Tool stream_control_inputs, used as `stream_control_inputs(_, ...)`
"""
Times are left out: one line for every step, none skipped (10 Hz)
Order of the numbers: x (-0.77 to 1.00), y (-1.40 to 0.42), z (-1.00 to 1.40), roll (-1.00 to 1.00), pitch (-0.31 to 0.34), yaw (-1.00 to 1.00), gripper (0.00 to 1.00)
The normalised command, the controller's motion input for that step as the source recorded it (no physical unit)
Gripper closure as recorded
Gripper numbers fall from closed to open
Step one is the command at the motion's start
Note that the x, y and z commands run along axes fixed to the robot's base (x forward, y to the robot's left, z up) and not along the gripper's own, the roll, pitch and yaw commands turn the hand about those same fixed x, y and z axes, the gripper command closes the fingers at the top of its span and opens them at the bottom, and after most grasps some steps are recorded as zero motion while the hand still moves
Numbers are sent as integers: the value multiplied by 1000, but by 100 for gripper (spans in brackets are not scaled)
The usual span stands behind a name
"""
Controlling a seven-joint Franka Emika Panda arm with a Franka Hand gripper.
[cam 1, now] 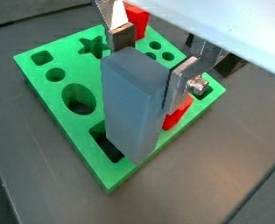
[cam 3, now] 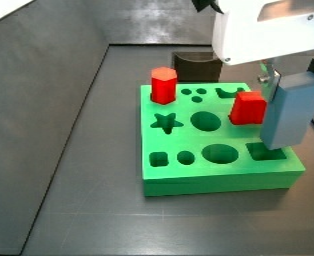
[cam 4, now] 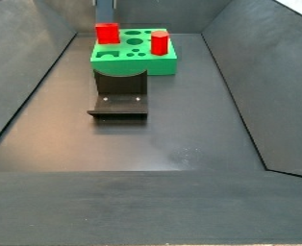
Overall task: Pick up the rectangle object. Move up. Place the rectangle object on the fixture. Regrasp the rectangle object. Move to above the board. Insert the rectangle object.
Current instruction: Insert the rectangle object.
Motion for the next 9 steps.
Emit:
stream_control_inputs(-109, 0, 0, 0, -3, 0, 100)
stream_control_inputs(-186, -29, -111, 0, -59, 0, 100)
stream_control_inputs(-143, 0, -3, 0, -36, 0, 100)
stream_control_inputs(-74, 0, 0, 0, -11, 0, 100)
stream_control_inputs(-129, -11, 0, 0, -23, 6, 100)
stream_control_inputs(-169, -109, 0, 0, -43, 57, 100)
stream_control_inputs(-157, -189, 0, 0, -51, 126, 100)
stream_control_inputs(-111, -246, -31, 0, -64, 166, 100)
stream_control_inputs(0, -86, 0, 0, -24, 126, 100)
